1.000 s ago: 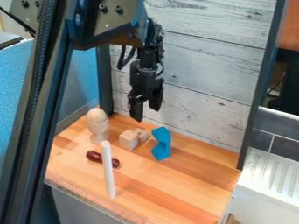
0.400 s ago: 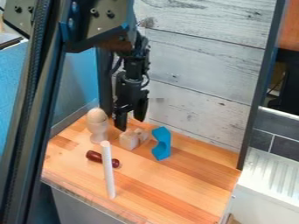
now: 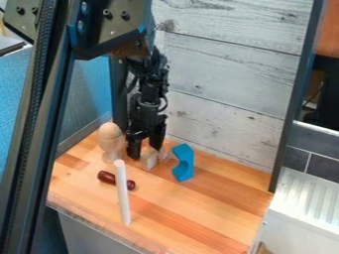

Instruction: Pickup the cube and place it on top of the blue arch

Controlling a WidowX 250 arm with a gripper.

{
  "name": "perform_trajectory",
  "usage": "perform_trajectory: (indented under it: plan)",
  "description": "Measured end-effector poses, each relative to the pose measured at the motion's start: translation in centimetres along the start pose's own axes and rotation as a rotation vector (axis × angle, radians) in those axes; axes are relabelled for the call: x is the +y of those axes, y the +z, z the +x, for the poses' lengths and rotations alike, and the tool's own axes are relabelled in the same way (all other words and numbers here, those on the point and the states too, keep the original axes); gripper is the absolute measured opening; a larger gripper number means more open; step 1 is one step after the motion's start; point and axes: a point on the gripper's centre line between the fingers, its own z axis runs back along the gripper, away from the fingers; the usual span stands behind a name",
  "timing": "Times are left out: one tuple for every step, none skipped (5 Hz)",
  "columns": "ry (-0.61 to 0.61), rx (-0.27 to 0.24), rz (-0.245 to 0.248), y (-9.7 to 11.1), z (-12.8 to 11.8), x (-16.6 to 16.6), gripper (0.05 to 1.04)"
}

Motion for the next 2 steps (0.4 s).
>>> perform_trajectory:
  plan:
    - [0.000, -0.006, -0.004, -0.43, -0.10, 0.10, 1.001]
    - [-0.005, -0.019, -0.019, -0.38, 0.07, -0.17, 0.918]
